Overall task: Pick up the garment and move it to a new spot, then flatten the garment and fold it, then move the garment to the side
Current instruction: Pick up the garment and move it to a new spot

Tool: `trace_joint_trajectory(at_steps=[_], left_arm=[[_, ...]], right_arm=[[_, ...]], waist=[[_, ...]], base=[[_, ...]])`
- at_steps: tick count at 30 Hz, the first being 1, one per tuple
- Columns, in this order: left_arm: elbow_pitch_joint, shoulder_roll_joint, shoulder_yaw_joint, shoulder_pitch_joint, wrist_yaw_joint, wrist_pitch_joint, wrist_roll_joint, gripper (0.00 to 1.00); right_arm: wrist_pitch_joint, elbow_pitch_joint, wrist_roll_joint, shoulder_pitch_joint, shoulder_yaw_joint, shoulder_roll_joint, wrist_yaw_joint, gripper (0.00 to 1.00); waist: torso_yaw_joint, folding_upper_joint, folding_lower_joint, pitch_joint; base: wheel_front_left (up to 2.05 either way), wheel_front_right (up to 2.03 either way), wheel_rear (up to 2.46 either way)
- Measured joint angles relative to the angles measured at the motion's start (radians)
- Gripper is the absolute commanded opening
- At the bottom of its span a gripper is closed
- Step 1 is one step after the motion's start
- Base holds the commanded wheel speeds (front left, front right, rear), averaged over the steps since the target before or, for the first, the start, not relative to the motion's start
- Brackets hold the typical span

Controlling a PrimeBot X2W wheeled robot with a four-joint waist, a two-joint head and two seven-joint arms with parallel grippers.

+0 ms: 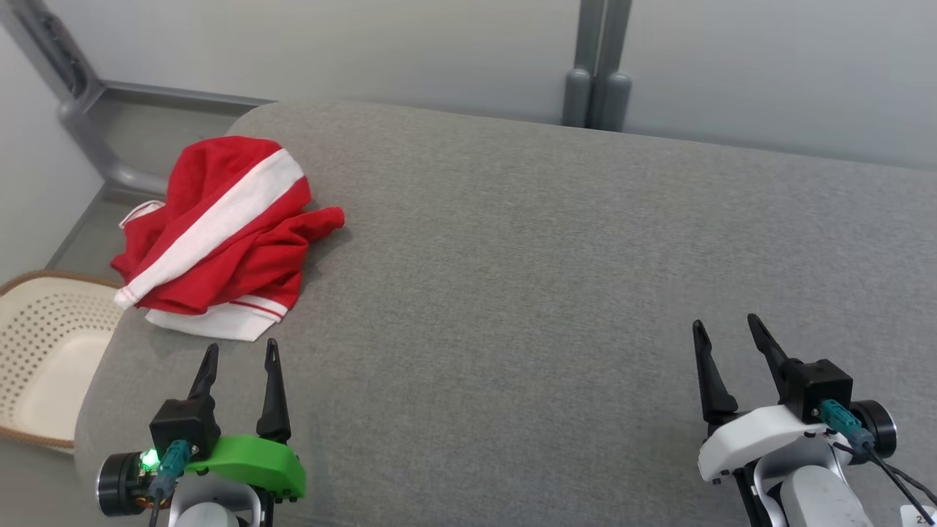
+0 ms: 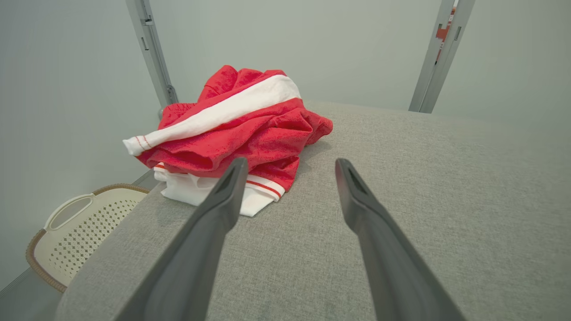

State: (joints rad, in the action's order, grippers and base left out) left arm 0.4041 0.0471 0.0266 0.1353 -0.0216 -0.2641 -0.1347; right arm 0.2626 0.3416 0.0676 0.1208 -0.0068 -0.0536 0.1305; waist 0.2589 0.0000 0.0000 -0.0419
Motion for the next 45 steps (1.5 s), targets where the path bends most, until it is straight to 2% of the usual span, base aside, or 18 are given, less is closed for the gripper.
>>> trace_joint_trajectory(at_steps=[8,13,18,26,31,36,45], left_arm=[[0.004,0.001,-0.013,-0.002,0.0,0.0,-0.005,1.0],[-0.032,0.002,-0.06,-0.031,0.027,0.0,-0.035,1.0],[-0.073,0.001,-0.101,-0.068,0.053,0.0,-0.058,1.0],[-0.08,0.002,-0.119,-0.095,0.057,0.0,-0.057,1.0],[-0.062,0.002,-0.098,-0.095,0.055,0.0,-0.056,1.0],[-0.011,0.001,-0.087,-0.07,0.032,0.0,-0.058,1.0],[0.107,0.001,-0.112,0.068,-0.037,0.0,-0.048,1.0]], right_arm=[[0.0,0.001,0.009,0.015,0.04,-0.003,0.0,1.0],[0.0,0.031,0.013,0.074,0.131,-0.013,0.0,1.0],[0.0,0.076,0.046,0.129,0.225,-0.03,0.0,1.0],[0.0,0.087,0.072,0.145,0.252,-0.048,0.0,1.0],[0.0,0.086,0.073,0.128,0.23,-0.055,0.0,1.0],[0.0,0.07,0.07,0.102,0.195,-0.057,0.0,1.0],[0.0,0.011,0.054,0.059,0.146,-0.06,0.0,1.0]], waist=[[0.151,0.0,0.0,-0.019],[0.238,0.0,0.0,-0.037],[0.285,0.0,0.0,-0.068],[0.302,0.0,0.0,-0.081],[0.297,0.0,0.0,-0.079],[0.291,0.0,0.0,-0.076],[0.269,0.0,0.0,-0.083]], base=[[0.0,0.0,0.0],[0.0,0.0,0.0],[-0.03,-0.03,-0.03],[-0.05,-0.05,-0.05],[0.0,0.0,0.0],[0.0,0.0,0.0],[0.0,0.0,0.0]])
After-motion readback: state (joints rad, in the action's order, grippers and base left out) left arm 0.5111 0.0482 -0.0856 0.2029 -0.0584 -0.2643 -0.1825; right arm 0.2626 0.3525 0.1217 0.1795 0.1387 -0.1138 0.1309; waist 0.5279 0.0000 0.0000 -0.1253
